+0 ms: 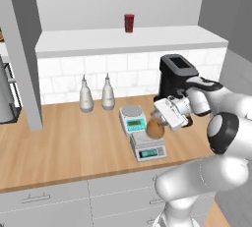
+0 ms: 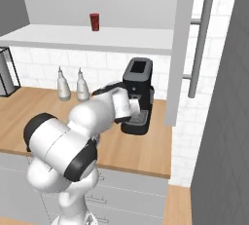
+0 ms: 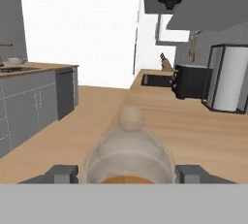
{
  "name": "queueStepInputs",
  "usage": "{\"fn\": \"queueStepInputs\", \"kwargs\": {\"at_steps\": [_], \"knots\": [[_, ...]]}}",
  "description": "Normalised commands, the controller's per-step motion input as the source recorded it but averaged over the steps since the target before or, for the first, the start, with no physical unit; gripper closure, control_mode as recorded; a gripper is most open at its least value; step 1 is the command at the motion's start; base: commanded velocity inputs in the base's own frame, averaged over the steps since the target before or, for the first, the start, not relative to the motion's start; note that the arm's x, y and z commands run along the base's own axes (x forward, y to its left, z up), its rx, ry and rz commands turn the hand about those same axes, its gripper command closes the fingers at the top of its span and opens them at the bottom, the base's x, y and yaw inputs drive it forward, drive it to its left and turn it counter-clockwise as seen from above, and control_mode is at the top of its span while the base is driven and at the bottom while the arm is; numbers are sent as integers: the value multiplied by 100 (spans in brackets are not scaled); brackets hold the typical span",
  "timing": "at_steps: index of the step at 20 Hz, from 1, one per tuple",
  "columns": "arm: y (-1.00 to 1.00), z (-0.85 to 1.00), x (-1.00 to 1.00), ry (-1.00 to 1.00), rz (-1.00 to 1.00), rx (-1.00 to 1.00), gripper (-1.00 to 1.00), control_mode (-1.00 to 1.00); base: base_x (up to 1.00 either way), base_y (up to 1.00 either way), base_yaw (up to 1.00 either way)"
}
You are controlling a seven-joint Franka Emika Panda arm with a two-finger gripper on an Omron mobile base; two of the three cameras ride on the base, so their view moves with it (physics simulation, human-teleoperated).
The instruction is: Pick the honey bottle and place it on the digital scale for weighing, and close the cabinet.
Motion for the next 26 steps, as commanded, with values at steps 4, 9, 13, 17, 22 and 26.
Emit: {"fn": "queueStepInputs", "kwargs": {"at_steps": [4,9,13,17,22,26], "knots": [[12,-17,41,0,0,11,100,-100,0,0,0],[14,-30,19,0,0,8,100,-100,0,0,0],[20,-21,-14,-1,-5,0,100,-100,0,0,0],[9,-2,-35,-3,-20,0,100,-100,0,0,0],[20,-5,8,-1,-20,0,100,-100,0,0,0],[11,-18,10,-2,-11,0,100,-100,0,0,0]]}}
